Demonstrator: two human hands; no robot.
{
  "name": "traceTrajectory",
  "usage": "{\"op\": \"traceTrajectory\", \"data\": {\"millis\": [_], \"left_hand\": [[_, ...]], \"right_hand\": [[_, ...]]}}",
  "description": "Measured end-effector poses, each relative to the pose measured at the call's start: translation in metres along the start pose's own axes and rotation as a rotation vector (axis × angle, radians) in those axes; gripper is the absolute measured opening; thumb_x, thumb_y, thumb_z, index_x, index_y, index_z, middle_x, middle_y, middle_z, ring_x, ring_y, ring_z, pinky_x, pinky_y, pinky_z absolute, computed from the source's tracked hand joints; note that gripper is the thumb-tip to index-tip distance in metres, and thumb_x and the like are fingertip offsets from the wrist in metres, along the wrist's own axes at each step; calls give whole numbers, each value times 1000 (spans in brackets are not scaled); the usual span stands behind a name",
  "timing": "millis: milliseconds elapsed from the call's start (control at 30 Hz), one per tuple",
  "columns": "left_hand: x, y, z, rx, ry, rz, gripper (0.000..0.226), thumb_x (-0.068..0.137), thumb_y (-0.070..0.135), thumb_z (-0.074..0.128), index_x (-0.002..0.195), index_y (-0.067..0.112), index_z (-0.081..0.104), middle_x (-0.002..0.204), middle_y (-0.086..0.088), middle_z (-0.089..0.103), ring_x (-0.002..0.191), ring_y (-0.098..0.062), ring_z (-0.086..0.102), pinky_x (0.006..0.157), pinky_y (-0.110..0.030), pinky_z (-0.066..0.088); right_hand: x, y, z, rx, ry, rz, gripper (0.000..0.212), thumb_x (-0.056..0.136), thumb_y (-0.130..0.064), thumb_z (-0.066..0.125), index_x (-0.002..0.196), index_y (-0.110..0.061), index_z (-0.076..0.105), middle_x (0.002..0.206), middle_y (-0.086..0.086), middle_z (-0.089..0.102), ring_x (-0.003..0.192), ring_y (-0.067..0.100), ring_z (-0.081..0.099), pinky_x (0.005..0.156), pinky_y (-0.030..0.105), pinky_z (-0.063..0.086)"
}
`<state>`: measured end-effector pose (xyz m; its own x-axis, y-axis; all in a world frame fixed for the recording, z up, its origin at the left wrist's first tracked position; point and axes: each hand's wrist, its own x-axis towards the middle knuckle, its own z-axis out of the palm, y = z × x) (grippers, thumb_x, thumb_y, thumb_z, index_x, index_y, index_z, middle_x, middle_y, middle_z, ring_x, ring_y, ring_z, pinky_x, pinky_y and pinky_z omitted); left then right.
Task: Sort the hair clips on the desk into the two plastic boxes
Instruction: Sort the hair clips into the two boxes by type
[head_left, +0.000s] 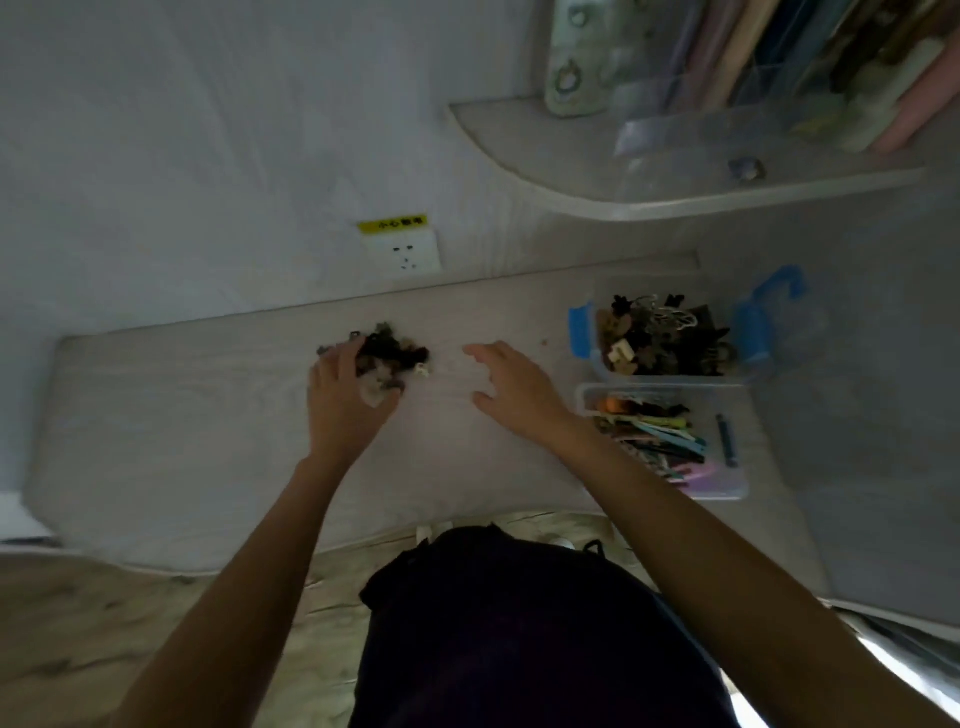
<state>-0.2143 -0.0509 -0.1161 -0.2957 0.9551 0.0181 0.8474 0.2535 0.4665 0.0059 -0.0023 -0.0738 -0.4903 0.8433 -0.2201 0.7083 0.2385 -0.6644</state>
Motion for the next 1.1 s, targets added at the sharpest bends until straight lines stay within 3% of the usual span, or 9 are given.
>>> {"op": "traceTrajectory", "data": {"millis": [100, 167, 233, 333, 467, 567, 667, 867, 1100], "left_hand": [[13, -38, -16, 44, -168, -196, 104, 66, 47, 78, 146, 17, 19, 149, -18, 26, 135, -38, 26, 107, -53, 26], [29, -54, -22, 95, -275, -203, 112, 63, 54, 76, 148, 22, 10, 153, -14, 19, 138, -35, 21, 108, -53, 24], [46, -64, -25, 96, -346, -139, 117, 60, 56, 77, 148, 21, 8, 152, -15, 21, 138, -36, 20, 110, -51, 24], [61, -66, -26, 66, -431, -52, 114, 53, 60, 78, 145, 21, 22, 142, -14, 35, 131, -35, 29, 109, -48, 27], [47, -57, -21, -28, -432, 3, 105, 44, 68, 64, 131, 16, 41, 124, -13, 46, 113, -33, 45, 100, -42, 38], [33, -60, -15, -94, -383, -15, 83, 58, 44, 81, 124, 11, 44, 120, -14, 47, 105, -32, 50, 88, -37, 42], [28, -59, -13, -125, -363, 27, 66, 69, 33, 77, 122, 9, 46, 117, -14, 48, 100, -31, 54, 79, -30, 40], [24, -49, -11, -170, -410, 70, 54, 74, 25, 73, 122, 15, 51, 119, -9, 52, 102, -26, 57, 82, -26, 40], [23, -50, -10, -190, -400, 45, 42, 78, 24, 71, 116, 13, 58, 119, -8, 55, 101, -24, 58, 81, -21, 37]], "right_hand": [[34, -12, 34, -73, -117, 92, 82, 81, -31, 67, 145, -17, 17, 148, 11, 26, 130, 31, 31, 103, 41, 36], [54, -21, 51, -156, -124, 127, 95, 76, -38, 72, 146, -16, 12, 152, 10, 18, 134, 35, 22, 107, 44, 30], [69, -30, 64, -196, -109, 148, 103, 71, -43, 74, 147, -17, 9, 154, 8, 16, 135, 34, 19, 108, 46, 27], [80, -41, 77, -234, -58, 183, 107, 69, -47, 73, 147, -23, 4, 148, 8, 28, 130, 35, 25, 104, 49, 28], [75, -46, 89, -205, 18, 176, 98, 71, -41, 73, 145, -25, 12, 133, 10, 42, 118, 32, 36, 93, 44, 40], [62, -49, 103, -62, 122, 233, 77, 75, -33, 72, 136, -20, 28, 125, 10, 48, 110, 29, 45, 83, 41, 47], [57, -53, 110, 62, 159, 220, 60, 80, -27, 68, 127, -11, 35, 118, 15, 49, 102, 30, 52, 77, 37, 47], [61, -56, 114, 42, 82, 139, 54, 78, -24, 71, 124, -8, 46, 122, 17, 44, 99, 29, 53, 79, 35, 45], [64, -54, 114, 49, 85, 152, 46, 78, -20, 70, 118, -11, 50, 116, 17, 51, 100, 28, 53, 75, 29, 38]]}}
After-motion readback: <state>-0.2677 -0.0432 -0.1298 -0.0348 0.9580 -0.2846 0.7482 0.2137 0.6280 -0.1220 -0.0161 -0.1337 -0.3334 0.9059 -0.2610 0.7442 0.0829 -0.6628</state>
